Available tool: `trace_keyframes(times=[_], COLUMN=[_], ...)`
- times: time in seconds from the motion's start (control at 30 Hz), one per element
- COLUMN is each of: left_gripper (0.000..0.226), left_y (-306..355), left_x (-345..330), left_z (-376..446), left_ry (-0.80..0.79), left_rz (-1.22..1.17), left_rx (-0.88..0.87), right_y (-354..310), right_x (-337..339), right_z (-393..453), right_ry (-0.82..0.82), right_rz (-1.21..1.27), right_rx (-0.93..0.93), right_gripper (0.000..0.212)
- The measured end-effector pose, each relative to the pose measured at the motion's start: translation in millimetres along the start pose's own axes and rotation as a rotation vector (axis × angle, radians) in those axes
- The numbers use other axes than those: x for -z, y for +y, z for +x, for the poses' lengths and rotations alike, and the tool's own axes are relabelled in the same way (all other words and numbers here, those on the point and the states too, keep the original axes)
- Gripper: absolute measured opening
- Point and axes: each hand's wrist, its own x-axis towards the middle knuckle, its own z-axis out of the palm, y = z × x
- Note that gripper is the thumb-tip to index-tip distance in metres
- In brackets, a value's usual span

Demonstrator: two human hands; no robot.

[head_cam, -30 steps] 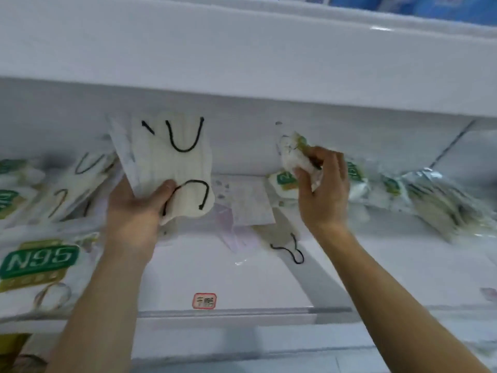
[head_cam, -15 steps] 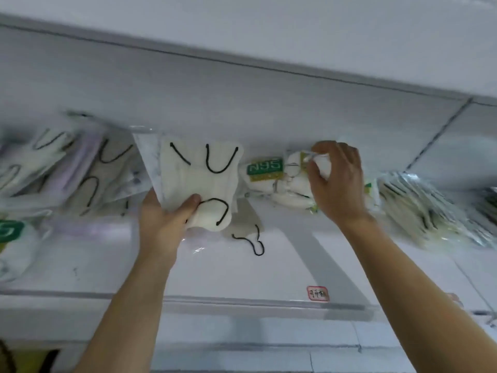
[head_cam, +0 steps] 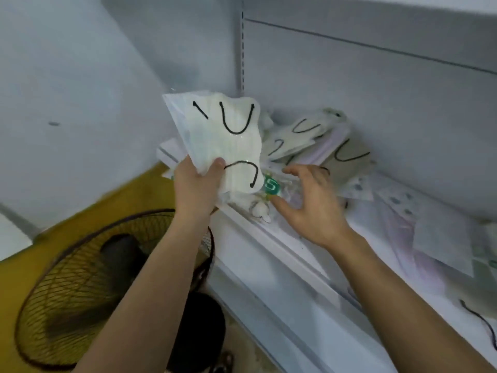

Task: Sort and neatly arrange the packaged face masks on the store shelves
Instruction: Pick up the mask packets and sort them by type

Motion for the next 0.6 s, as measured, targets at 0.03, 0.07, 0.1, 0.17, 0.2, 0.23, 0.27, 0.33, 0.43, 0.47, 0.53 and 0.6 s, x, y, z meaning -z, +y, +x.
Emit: trace_keyframes(times=[0.03,0.07,0.1,0.17,0.2,0.23,0.27,0.33,0.43,0.47,0.53,0.6], left_gripper=[0.013,0.008,0.008,0.013,0.017,0.019,0.021,0.020,0.022,0.024,0.026,0.030], left_y=[0.7,1.0,-0.1,-7.5,-13.4,-19.0,-23.0,-31.2,-24.2,-20.1,-10.7,3.3], left_x=[14.4,26.2,35.9,46.3,46.6,45.4,43.7,40.5,45.4,48.6,53.2,53.6], left_z=[15.2,30.7,47.2,80.3,94.6,104.5,110.2,119.4,119.4,118.8,116.2,110.9], left_ry=[-0.002,-0.025,-0.066,-0.194,-0.272,-0.355,-0.433,-0.510,-0.562,-0.579,-0.608,-0.619], left_rz=[0.032,0.084,0.170,0.396,0.494,0.585,0.666,0.741,0.669,0.609,0.480,0.379], left_rx=[0.011,0.018,0.017,0.006,0.033,0.067,0.094,0.103,0.093,0.088,0.079,0.019], right_y=[-13.4,-24.0,-32.3,-38.5,-38.8,-38.4,-36.9,-36.9,-39.7,-42.3,-50.1,-57.5], right_x=[-15.1,-29.2,-43.3,-70.9,-82.3,-90.8,-96.4,-101.6,-101.0,-100.8,-95.4,-82.1], right_z=[12.8,24.9,35.0,48.5,50.3,49.3,47.2,42.4,39.3,39.9,39.5,39.3], right_ry=[-0.038,-0.093,-0.162,-0.278,-0.295,-0.269,-0.218,-0.099,0.063,0.118,0.199,0.262], right_rz=[-0.037,-0.105,-0.193,-0.332,-0.356,-0.357,-0.344,-0.292,-0.155,-0.101,0.002,0.048], right_rx=[0.020,0.026,0.022,0.002,-0.020,-0.038,-0.046,-0.060,-0.093,-0.091,-0.077,-0.055], right_gripper=[0.070,0.079,0.087,0.097,0.097,0.094,0.088,0.079,0.075,0.073,0.070,0.070])
